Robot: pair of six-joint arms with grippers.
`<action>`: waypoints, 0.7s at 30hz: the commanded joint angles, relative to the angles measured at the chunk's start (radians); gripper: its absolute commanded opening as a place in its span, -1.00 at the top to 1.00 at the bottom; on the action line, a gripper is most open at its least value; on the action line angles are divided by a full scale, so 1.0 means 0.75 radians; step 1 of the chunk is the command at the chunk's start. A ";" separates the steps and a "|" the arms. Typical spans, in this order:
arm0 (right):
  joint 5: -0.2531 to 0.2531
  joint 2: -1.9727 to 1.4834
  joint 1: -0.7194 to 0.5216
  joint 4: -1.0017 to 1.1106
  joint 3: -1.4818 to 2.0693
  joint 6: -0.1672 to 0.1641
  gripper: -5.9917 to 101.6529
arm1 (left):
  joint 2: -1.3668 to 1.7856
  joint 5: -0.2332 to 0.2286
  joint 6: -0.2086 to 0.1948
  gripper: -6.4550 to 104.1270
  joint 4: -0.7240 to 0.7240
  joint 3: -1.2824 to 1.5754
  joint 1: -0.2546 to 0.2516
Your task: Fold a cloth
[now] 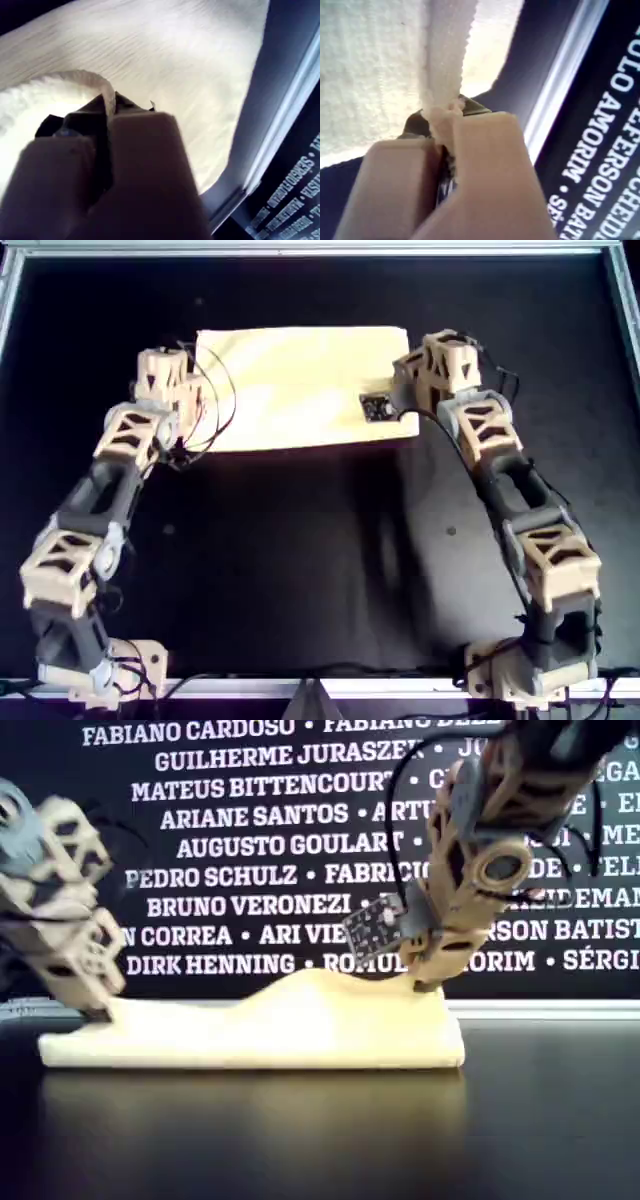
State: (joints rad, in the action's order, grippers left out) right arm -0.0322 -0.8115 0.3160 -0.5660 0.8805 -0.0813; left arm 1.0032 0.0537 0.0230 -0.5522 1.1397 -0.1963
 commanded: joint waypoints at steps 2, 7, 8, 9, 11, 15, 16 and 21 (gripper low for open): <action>0.004 0.072 -0.008 0.043 -0.313 -0.006 0.89 | -0.115 0.008 0.006 0.88 0.037 -0.382 0.033; 0.006 0.223 -0.014 0.043 -0.509 -0.006 0.89 | -0.239 -0.010 0.006 0.88 0.037 -0.607 0.033; 0.006 0.247 -0.020 0.043 -0.546 -0.006 0.89 | -0.250 -0.012 0.006 0.88 0.037 -0.636 0.035; 0.006 0.272 -0.029 0.043 -0.583 -0.006 0.89 | -0.258 -0.014 0.006 0.88 0.037 -0.663 0.041; 0.006 0.317 -0.049 0.043 -0.657 -0.006 0.89 | -0.268 -0.014 0.006 0.88 0.037 -0.697 0.061; 0.006 0.417 -0.082 0.043 -0.798 -0.006 0.89 | -0.295 -0.014 0.006 0.88 0.037 -0.744 0.070; 0.006 0.444 -0.084 0.043 -0.832 -0.006 0.89 | -0.305 -0.014 0.006 0.88 0.037 -0.753 0.070; 0.006 0.569 -0.076 0.043 -0.974 -0.006 0.89 | -0.348 -0.014 0.006 0.88 0.037 -0.802 0.070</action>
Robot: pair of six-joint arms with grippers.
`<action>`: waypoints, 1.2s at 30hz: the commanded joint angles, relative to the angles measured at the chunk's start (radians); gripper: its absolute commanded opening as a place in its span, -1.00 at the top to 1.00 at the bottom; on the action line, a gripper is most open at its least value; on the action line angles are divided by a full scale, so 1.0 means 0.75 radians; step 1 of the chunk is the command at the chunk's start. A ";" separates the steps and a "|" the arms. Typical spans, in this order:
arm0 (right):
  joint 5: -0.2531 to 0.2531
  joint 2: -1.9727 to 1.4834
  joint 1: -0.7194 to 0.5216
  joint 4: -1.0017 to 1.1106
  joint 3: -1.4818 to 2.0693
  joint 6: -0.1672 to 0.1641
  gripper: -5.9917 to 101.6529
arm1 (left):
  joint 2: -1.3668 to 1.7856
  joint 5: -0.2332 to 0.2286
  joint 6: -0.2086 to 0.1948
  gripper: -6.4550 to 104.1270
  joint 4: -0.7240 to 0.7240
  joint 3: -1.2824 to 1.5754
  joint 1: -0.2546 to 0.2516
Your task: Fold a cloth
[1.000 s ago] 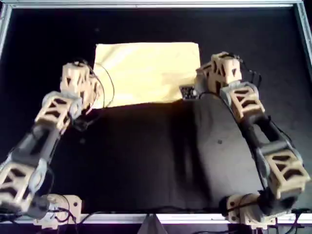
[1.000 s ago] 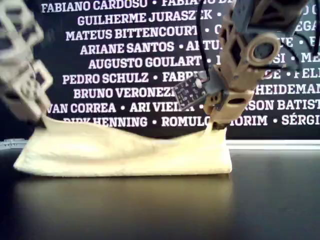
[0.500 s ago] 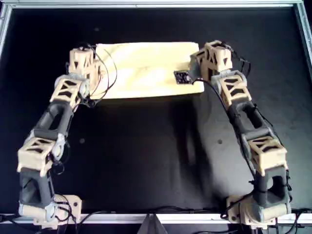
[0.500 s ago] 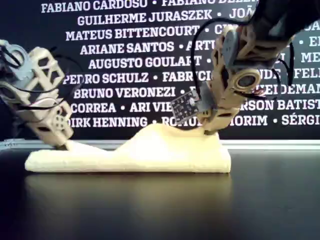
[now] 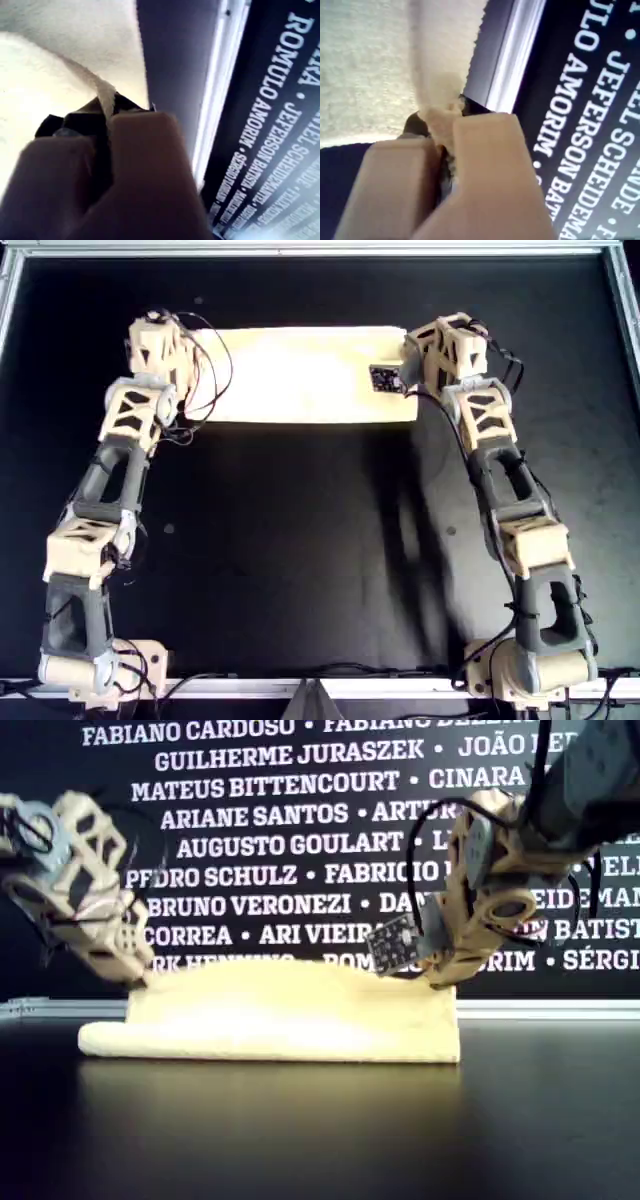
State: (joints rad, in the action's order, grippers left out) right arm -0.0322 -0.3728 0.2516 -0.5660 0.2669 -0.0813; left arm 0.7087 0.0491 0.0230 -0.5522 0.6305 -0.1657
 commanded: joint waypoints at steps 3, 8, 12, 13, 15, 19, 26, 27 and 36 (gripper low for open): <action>0.004 0.039 0.010 0.043 -0.211 -0.006 0.88 | 0.012 -0.008 0.006 0.88 0.039 -0.164 0.029; 0.004 0.098 0.010 0.043 -0.264 -0.006 0.87 | -0.055 0.004 0.006 0.87 0.039 -0.239 0.029; 0.004 0.119 0.010 0.045 -0.288 0.008 0.85 | -0.102 0.012 0.008 0.87 0.039 -0.295 0.029; 0.004 0.119 0.010 0.045 -0.295 0.012 0.82 | -0.110 0.014 0.008 0.85 0.039 -0.303 0.031; 0.006 0.121 0.008 0.045 -0.305 0.014 0.71 | -0.123 0.014 0.008 0.75 0.037 -0.309 0.031; 0.006 0.119 0.006 0.045 -0.307 0.014 0.37 | -0.127 -0.010 0.008 0.32 0.035 -0.305 0.031; -0.014 0.072 0.016 0.045 -0.315 -0.002 -0.17 | -0.125 -0.010 0.006 -0.21 0.035 -0.307 0.029; -0.014 0.072 0.018 0.045 -0.329 -0.002 -0.22 | -0.110 -0.010 0.006 -0.25 0.035 -0.301 0.029; 0.004 0.059 -0.004 0.010 -0.501 -0.004 -0.40 | -0.029 -0.010 0.006 -0.30 0.008 -0.282 0.039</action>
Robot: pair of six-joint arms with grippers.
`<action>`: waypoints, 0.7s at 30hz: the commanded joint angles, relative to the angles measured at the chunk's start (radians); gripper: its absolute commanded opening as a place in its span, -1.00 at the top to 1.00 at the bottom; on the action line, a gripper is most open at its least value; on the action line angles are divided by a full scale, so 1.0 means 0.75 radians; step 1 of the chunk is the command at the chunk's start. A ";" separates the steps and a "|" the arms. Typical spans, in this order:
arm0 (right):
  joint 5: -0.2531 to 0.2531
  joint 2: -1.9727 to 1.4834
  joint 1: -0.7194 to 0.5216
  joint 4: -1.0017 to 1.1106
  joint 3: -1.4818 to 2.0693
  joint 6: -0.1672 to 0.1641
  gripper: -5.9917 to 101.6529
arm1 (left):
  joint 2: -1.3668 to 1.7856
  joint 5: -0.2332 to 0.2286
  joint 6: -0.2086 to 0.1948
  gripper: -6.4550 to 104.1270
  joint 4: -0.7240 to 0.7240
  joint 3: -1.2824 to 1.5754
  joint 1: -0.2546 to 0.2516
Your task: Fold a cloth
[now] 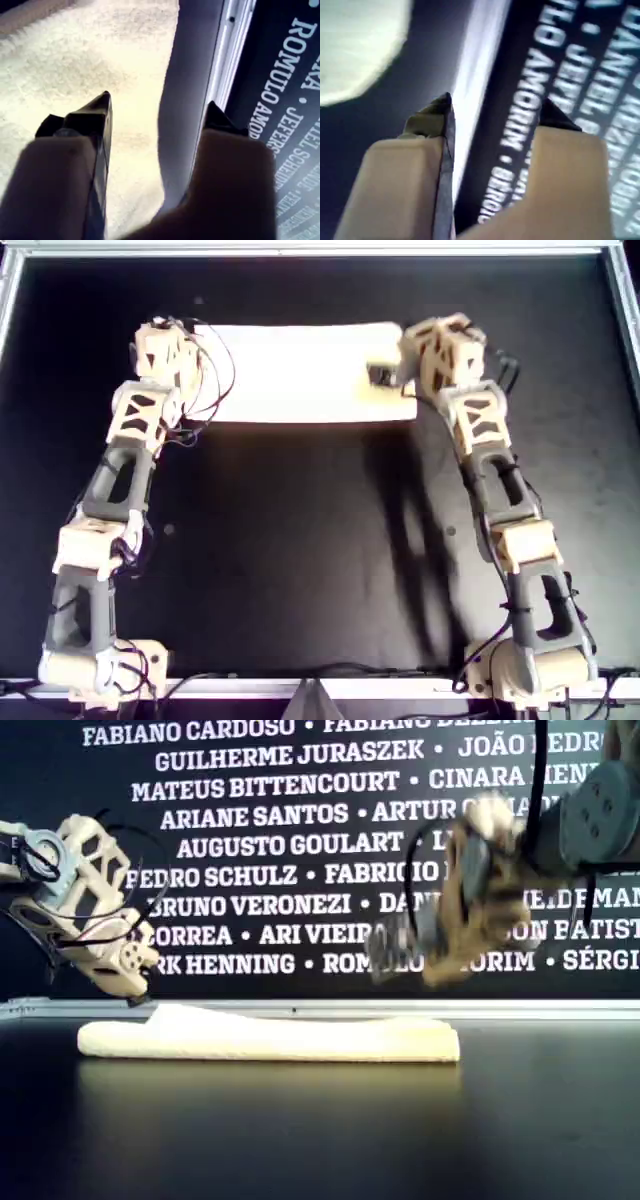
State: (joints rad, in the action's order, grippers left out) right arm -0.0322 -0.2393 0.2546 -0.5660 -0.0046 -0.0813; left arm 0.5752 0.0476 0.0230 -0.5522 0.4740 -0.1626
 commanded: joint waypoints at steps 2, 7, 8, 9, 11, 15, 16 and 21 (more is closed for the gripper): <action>0.004 -0.147 -0.008 -0.022 -0.149 -0.006 -0.40 | 0.209 -0.008 0.006 -0.30 -0.012 -0.070 0.041; -0.006 -0.348 -0.002 -0.432 -0.141 -0.006 -0.38 | 0.540 -0.008 0.006 -0.30 -0.366 0.022 0.043; -0.016 -0.403 0.000 -0.567 -0.141 0.006 -0.38 | 0.616 -0.008 -0.014 -0.30 -0.458 0.047 0.041; -0.016 -0.452 0.006 -0.716 -0.149 0.008 -0.38 | 0.687 -0.008 -0.016 -0.30 -0.540 0.067 0.039; -0.018 -0.569 0.012 -1.025 -0.151 0.012 -0.38 | 0.828 -0.008 -0.018 -0.28 -0.695 0.092 0.031; -0.016 -0.763 0.012 -1.436 -0.110 0.016 -0.38 | 1.100 0.016 -0.018 -0.28 -1.047 0.092 0.027; 0.004 -0.794 -0.002 -1.426 -0.102 0.016 -0.38 | 1.160 0.016 -0.020 -0.28 -1.135 0.090 0.027; 0.004 -1.053 -0.027 -1.395 -0.037 0.018 -0.37 | 1.397 -0.008 -0.145 -0.28 -1.399 0.102 0.047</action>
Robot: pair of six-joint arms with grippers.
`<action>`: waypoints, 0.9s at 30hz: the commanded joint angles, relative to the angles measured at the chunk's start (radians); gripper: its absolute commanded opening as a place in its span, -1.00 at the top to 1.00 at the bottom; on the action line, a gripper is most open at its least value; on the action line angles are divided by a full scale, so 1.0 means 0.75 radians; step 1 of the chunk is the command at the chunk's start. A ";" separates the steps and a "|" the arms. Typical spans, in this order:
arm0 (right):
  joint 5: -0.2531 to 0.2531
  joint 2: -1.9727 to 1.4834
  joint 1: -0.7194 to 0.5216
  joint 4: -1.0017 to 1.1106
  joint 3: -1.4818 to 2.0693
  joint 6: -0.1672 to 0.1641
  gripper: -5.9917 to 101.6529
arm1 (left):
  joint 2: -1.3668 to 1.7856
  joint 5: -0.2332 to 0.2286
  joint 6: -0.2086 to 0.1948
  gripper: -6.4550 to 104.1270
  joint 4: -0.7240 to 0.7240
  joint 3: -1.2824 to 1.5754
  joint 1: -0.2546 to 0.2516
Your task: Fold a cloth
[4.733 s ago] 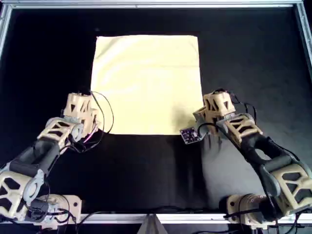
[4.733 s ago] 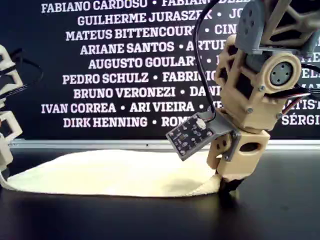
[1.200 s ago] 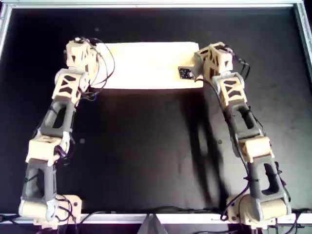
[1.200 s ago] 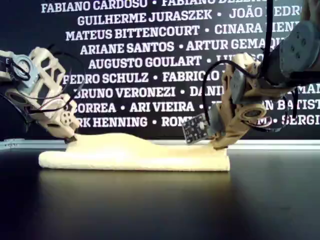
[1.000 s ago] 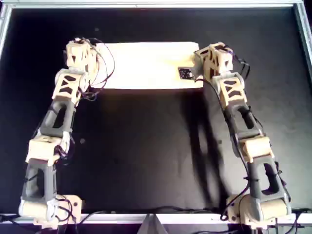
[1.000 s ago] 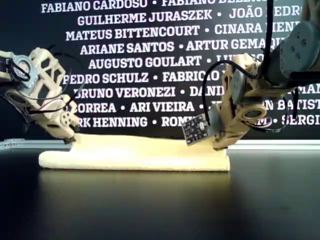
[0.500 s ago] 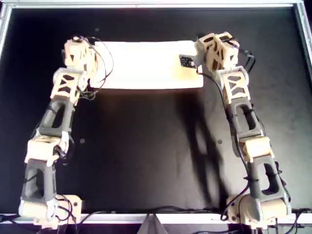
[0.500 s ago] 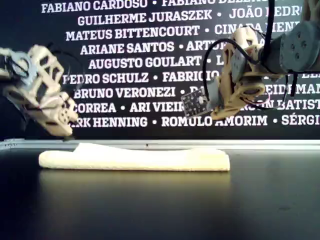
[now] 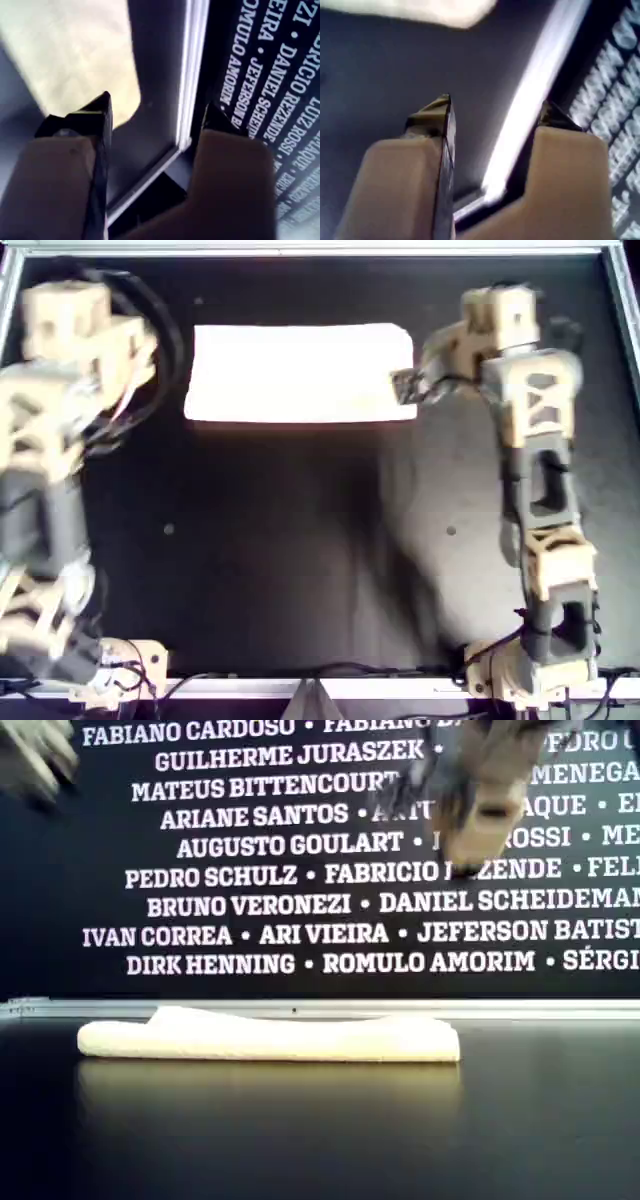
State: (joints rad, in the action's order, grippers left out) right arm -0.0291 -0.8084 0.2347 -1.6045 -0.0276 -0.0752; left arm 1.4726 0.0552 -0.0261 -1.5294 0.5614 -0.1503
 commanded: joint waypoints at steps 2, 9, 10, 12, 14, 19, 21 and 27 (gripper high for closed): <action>-0.012 -0.452 0.004 -0.010 0.096 0.010 -0.37 | 0.288 -0.020 -0.184 -0.28 -0.088 0.008 0.033; 0.000 -1.231 -0.018 -0.004 0.863 0.070 -0.37 | 0.798 -0.020 -0.247 -0.28 -0.084 0.409 0.033; 0.000 -1.344 -0.018 -0.004 1.002 0.072 -0.37 | 0.900 -0.020 -0.252 -0.28 -0.084 0.511 0.033; 0.002 -1.575 -0.020 0.006 1.284 0.072 -0.37 | 1.121 -0.020 -0.247 -0.28 -0.082 0.712 0.033; 0.002 -1.796 -0.020 0.027 1.554 0.047 -0.40 | 1.344 -0.018 -0.237 -0.30 -0.072 0.892 0.016; 0.004 -2.162 -0.022 0.272 2.146 0.047 -0.40 | 1.667 -0.018 -0.237 -0.30 0.313 1.352 0.029; 0.004 -2.317 -0.025 0.487 2.360 0.047 -0.40 | 1.730 -0.018 -0.237 -0.30 0.536 1.597 0.029; 0.004 -2.859 -0.025 1.131 3.103 0.049 -0.40 | 1.972 0.004 -0.237 -0.30 1.045 2.358 0.014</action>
State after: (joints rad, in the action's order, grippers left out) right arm -0.0230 -2.7688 0.2224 -0.9940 2.0785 -0.0353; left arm 2.8609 0.0476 -0.2117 -0.9158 2.0908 -0.1457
